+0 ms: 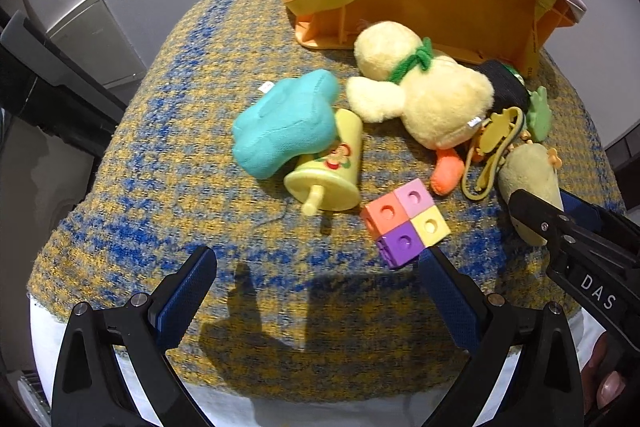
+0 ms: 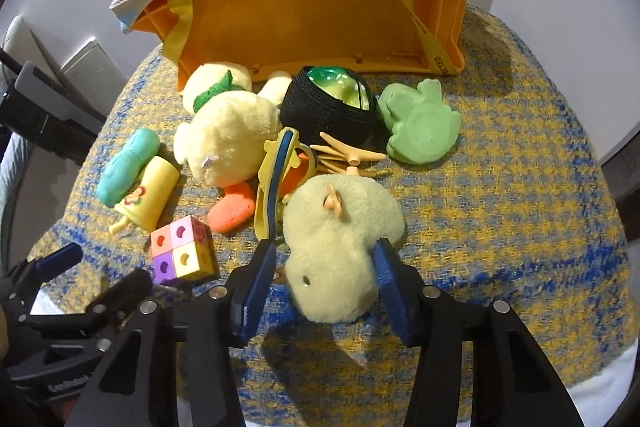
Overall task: Organize objects
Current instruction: 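Grasp the four-colour block cube with the left tool while the right tool grasps the yellow plush chick, then carry the block cube with the left tool into the pink-lined basket while the right tool drops the chick there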
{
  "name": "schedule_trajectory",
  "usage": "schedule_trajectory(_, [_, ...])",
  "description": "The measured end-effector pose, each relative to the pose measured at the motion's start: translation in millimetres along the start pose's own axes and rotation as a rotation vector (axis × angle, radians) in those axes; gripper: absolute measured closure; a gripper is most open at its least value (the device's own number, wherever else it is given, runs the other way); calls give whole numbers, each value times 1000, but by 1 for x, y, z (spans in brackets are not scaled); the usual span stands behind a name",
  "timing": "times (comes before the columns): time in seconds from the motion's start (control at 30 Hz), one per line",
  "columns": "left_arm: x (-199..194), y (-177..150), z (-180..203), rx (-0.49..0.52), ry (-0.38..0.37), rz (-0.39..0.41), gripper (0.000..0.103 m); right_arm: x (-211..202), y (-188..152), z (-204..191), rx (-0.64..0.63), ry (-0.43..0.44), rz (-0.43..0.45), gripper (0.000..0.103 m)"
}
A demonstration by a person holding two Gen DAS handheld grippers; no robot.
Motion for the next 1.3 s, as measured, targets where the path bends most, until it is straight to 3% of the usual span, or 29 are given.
schedule_trajectory(0.43, [17,-3,47,10,-84,-20,4,-37,-9,31,32,-44,40,54])
schedule_trajectory(0.6, [27,-7,63,19,-96,-53,32,-41,-3,37,42,-64,46,54])
schedule_trajectory(0.73, [33,-5,70,22,-87,-53,36,-40,-2,42,50,-68,45,54])
schedule_trajectory(0.83, [32,-2,70,25,-74,-40,56,-40,-2,44,52,-71,48,54])
schedule_trajectory(1.3, [3,5,70,28,-106,-11,57,-63,6,35,29,-65,104,54])
Point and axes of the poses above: each gripper's, at about its wrist camera, not at the fingertips, and x roughly the way its jaws point, z to its right, y to its top, the point moved 9 cm from there along x, roughly the way its jaws point, and after that the axes turned 13 degrees about -x, right-handed, at the moved point
